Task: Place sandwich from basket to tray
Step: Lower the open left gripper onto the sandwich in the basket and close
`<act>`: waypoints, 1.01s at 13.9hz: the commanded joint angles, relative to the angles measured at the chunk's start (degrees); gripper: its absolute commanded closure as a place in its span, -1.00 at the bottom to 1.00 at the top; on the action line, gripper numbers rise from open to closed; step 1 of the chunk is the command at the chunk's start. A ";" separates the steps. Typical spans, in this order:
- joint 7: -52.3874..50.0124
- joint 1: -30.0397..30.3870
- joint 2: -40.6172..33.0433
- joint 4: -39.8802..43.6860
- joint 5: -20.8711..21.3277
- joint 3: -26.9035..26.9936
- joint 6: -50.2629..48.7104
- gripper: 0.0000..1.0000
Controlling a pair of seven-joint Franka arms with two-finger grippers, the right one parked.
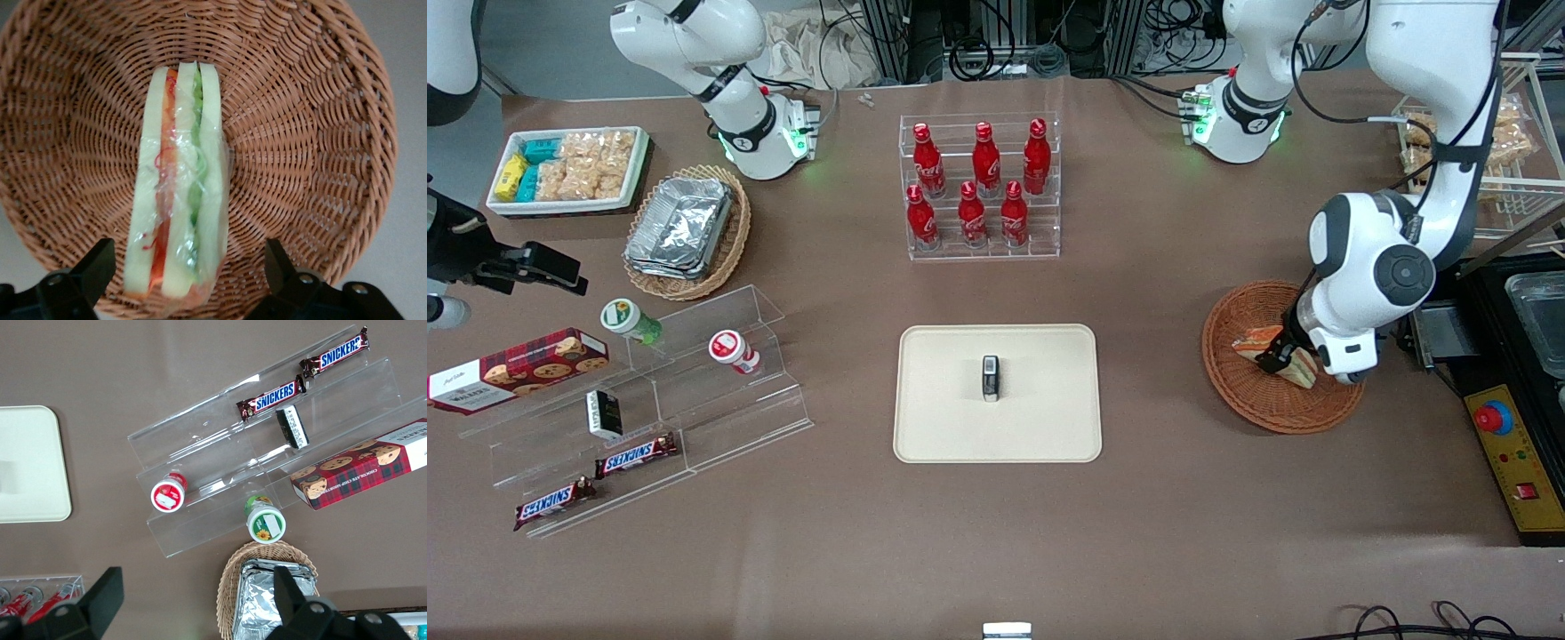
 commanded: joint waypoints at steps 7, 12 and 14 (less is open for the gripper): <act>-2.28 -0.13 1.77 0.23 1.15 0.25 3.98 1.00; 5.44 -0.22 -7.98 5.40 1.15 -0.45 -11.63 1.00; 11.40 -0.13 -10.62 9.52 0.89 -2.64 -18.75 1.00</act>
